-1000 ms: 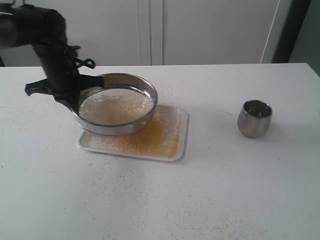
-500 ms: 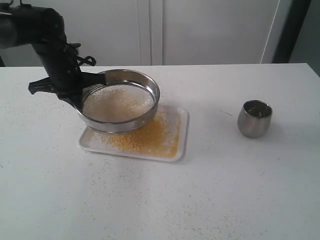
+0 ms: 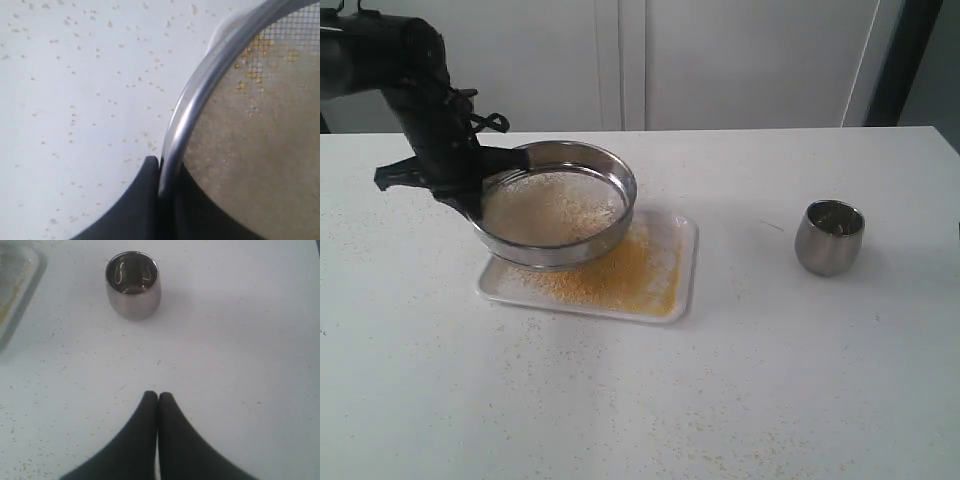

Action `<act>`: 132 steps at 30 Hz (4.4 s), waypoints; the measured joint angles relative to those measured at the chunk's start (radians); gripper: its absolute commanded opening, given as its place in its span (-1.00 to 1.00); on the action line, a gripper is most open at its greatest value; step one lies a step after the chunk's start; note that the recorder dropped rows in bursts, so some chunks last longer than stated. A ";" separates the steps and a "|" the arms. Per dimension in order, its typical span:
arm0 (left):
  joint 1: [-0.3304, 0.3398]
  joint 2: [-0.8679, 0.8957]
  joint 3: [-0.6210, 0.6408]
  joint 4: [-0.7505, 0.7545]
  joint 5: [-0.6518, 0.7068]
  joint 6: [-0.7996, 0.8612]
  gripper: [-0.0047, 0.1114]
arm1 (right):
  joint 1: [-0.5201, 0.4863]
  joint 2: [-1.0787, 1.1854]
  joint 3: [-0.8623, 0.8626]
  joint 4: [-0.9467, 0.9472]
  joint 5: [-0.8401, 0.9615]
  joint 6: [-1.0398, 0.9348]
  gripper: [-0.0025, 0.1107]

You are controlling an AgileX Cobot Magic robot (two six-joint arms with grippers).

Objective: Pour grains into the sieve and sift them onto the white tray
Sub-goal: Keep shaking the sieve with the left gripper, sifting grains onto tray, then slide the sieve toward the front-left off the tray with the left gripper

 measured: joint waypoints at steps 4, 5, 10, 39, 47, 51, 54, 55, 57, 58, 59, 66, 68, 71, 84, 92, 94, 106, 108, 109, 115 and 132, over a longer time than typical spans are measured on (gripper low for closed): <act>-0.092 0.036 0.006 -0.081 -0.021 0.080 -0.92 | 0.000 0.000 0.000 0.000 0.000 0.000 -0.96; -0.105 0.038 -0.003 -0.083 -0.009 0.096 -0.92 | 0.000 0.000 0.000 0.000 0.000 0.000 -0.96; -0.056 0.016 -0.052 0.025 0.103 0.029 -0.92 | 0.000 0.000 0.000 0.000 0.000 0.000 -0.96; 0.011 0.021 -0.046 -0.027 0.043 0.016 -0.92 | 0.000 0.000 0.000 0.000 -0.015 0.000 -0.96; -0.073 0.048 -0.054 -0.048 0.054 0.057 -0.92 | 0.000 0.000 0.000 0.000 -0.015 0.000 -0.96; 0.024 0.029 -0.054 -0.012 0.100 0.026 -0.92 | 0.000 0.000 0.000 0.000 -0.015 0.000 -0.96; 0.026 0.029 -0.032 -0.017 0.035 0.057 -0.92 | 0.000 0.000 0.000 0.000 -0.015 0.000 -0.96; 0.001 0.032 -0.026 -0.034 0.020 0.066 -0.92 | 0.000 0.000 0.000 0.000 -0.015 0.000 -0.96; -0.060 0.037 -0.026 -0.058 0.000 0.092 -0.92 | 0.000 0.000 0.000 0.000 -0.015 0.000 -0.96; -0.081 0.037 -0.026 -0.054 0.005 0.101 -0.92 | 0.000 0.000 0.000 0.000 -0.015 0.000 -0.96; -0.091 0.035 -0.026 -0.040 0.026 0.100 -0.92 | 0.000 0.000 0.000 0.000 -0.015 0.000 -0.96; 0.025 -0.016 -0.031 -0.025 0.068 0.041 -0.92 | 0.000 0.000 0.000 0.000 -0.015 0.000 -0.96; 0.020 -0.013 -0.022 -0.055 0.023 0.086 -0.92 | 0.000 0.000 0.000 0.000 -0.015 0.000 -0.96; -0.046 0.002 -0.016 -0.108 0.022 0.123 -0.92 | 0.000 0.000 0.000 0.000 -0.015 0.000 -0.96; -0.059 0.025 0.000 -0.096 0.028 0.078 -0.92 | 0.000 0.000 0.000 0.000 -0.015 0.000 -0.96; -0.016 0.004 -0.034 -0.033 0.073 0.011 -0.92 | 0.000 0.000 0.000 0.000 -0.015 0.000 -0.96; -0.011 0.016 -0.030 -0.048 0.042 0.004 -0.92 | 0.000 0.000 0.000 0.000 -0.015 0.000 -0.96; -0.042 0.018 -0.022 0.007 0.110 -0.020 -0.92 | 0.000 0.000 0.000 0.000 -0.015 0.000 -0.96; -0.071 0.018 -0.022 -0.025 0.110 0.008 -0.92 | 0.000 0.000 0.000 0.000 -0.015 0.000 -0.96; -0.075 0.018 -0.022 -0.032 0.110 0.012 -0.92 | 0.000 0.000 0.000 0.000 -0.015 0.003 -0.96; -0.074 0.016 -0.022 -0.023 0.128 0.040 -0.92 | 0.000 0.000 0.000 0.000 -0.015 0.014 -0.96; -0.086 -0.103 -0.011 -0.013 0.224 0.121 -0.92 | 0.000 0.000 0.000 0.000 -0.015 0.014 -0.96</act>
